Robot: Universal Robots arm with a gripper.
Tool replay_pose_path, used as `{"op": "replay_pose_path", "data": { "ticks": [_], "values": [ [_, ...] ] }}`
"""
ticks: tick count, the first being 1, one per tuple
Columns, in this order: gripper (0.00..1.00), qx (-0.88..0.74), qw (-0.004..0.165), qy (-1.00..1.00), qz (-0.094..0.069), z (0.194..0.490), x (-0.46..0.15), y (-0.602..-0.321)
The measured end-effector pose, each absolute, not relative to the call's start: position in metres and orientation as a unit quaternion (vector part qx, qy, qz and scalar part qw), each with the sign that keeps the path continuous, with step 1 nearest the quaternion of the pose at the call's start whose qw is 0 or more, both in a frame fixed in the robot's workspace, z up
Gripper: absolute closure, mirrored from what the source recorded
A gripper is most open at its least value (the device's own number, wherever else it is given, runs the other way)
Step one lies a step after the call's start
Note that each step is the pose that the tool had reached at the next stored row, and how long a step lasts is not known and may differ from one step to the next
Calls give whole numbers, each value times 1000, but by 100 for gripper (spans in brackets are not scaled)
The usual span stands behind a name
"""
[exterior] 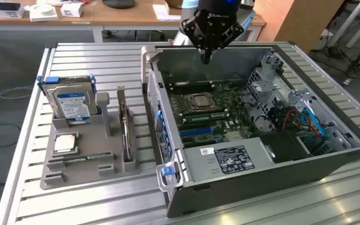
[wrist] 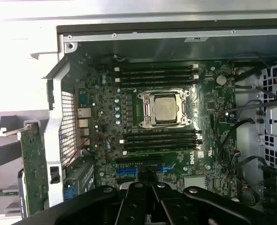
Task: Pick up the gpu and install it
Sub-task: 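Reach for the gpu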
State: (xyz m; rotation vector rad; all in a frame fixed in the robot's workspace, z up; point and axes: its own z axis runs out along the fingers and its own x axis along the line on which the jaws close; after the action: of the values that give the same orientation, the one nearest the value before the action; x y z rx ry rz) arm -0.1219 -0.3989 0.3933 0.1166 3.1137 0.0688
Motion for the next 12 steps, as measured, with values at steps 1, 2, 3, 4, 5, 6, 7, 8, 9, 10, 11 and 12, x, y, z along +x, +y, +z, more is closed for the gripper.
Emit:
{"op": "replay_pose_path", "data": {
  "ticks": [1, 2, 3, 4, 5, 6, 7, 8, 9, 10, 11, 12],
  "values": [
    [89, 37, 12, 999, 22, 393, -122, -399],
    [89, 37, 12, 999, 22, 393, -122, -399],
    [89, 37, 12, 999, 22, 393, -122, -399],
    [89, 37, 12, 999, 22, 393, -122, -399],
    [89, 37, 12, 999, 22, 393, -122, -399],
    [89, 37, 12, 999, 22, 393, -122, -399],
    [89, 37, 12, 999, 22, 393, -122, -399],
    [89, 37, 12, 999, 22, 393, -122, -399],
    [89, 37, 12, 999, 22, 393, -122, -399],
    [89, 37, 12, 999, 22, 393, -122, -399],
    [89, 37, 12, 999, 22, 393, -122, -399],
    [89, 37, 13, 999, 22, 393, -123, -399]
  ]
}}
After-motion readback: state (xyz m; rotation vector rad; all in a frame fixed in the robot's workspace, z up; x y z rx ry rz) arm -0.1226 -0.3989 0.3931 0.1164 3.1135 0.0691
